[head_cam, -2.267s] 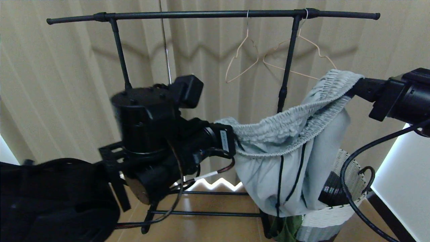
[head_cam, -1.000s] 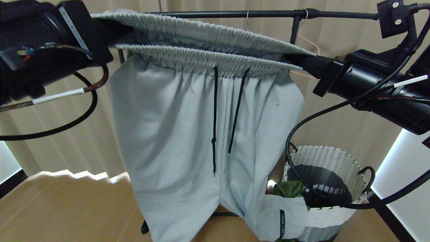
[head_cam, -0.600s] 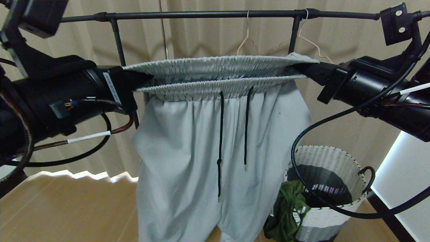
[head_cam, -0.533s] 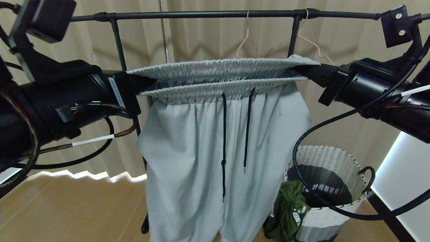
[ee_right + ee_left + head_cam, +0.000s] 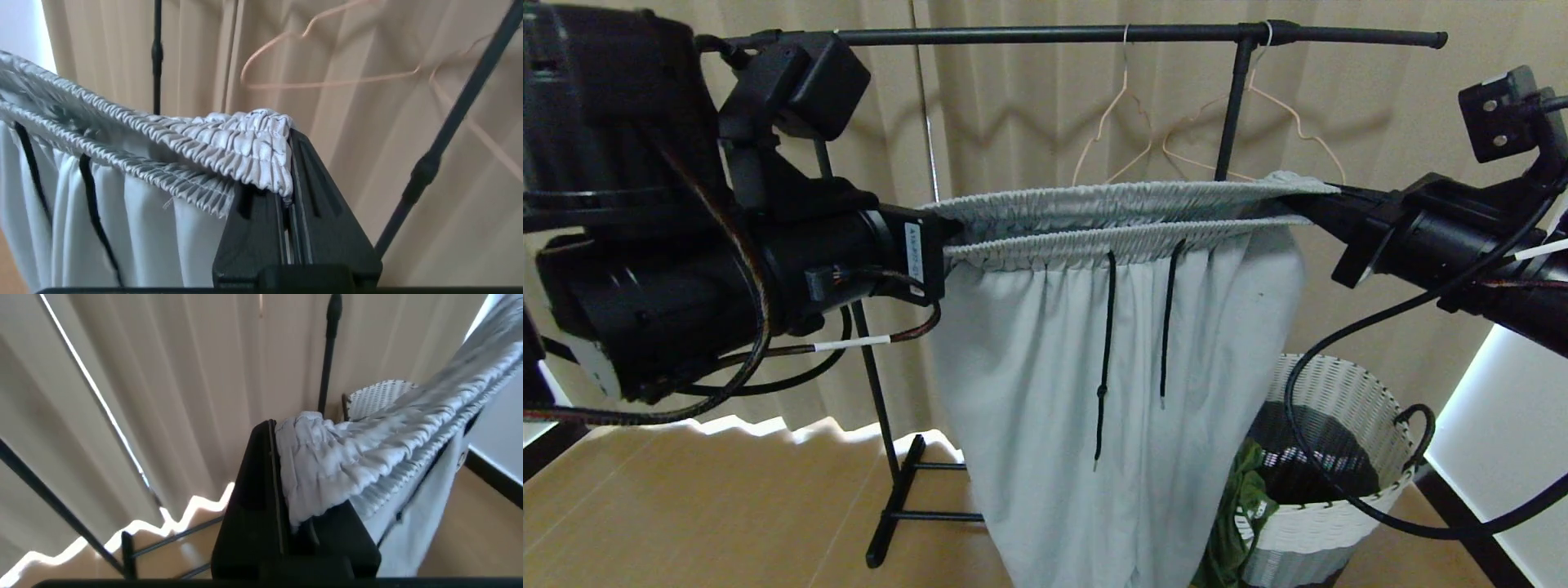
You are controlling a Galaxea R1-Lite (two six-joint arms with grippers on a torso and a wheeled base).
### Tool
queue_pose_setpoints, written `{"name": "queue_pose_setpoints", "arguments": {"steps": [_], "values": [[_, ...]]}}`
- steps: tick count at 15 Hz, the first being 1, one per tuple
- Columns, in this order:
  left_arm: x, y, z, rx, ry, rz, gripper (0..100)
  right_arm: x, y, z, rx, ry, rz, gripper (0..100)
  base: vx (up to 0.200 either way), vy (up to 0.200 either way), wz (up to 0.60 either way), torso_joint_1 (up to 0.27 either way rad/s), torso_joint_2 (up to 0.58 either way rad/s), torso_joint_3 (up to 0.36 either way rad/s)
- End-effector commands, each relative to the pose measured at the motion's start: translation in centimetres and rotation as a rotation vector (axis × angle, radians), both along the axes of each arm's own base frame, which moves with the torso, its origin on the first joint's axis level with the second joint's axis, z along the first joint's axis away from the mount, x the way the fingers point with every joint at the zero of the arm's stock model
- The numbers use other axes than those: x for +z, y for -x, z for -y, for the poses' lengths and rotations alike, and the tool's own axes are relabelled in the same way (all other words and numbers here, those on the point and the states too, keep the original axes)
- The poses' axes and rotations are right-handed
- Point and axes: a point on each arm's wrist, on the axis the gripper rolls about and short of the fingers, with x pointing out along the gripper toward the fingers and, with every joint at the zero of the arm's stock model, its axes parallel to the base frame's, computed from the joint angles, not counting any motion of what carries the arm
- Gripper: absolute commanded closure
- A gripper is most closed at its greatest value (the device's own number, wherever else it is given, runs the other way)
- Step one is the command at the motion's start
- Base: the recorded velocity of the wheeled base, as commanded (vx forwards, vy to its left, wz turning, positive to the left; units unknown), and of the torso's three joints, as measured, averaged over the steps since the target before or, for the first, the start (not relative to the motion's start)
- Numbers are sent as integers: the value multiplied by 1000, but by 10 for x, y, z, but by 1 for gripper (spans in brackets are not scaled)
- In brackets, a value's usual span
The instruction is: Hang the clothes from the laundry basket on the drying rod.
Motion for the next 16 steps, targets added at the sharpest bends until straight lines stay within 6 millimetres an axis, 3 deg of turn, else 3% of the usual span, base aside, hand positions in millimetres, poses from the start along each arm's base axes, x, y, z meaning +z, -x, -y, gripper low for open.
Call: {"name": "queue_pose_setpoints", "arguments": {"steps": [1,5,8,12,16], "values": [[6,-10,7,2,-10,-7,100,10,-4,-1,0,-13,31,100,0,0,0,0,0,0],[-9,-14,13,7,9,-75,100,4,-12,-2,-3,-34,-14,100,0,0,0,0,0,0],[-20,-23,19,42,-3,-109,100,11,-6,14,-52,-42,0,100,0,0,0,0,0,0],[-27,-42,33,41,-6,-124,100,16,24,30,-82,-27,-71,100,0,0,0,0,0,0],[-30,-52,40,41,3,-134,100,-4,65,33,93,-1,-117,100,0,0,0,0,0,0]]}}
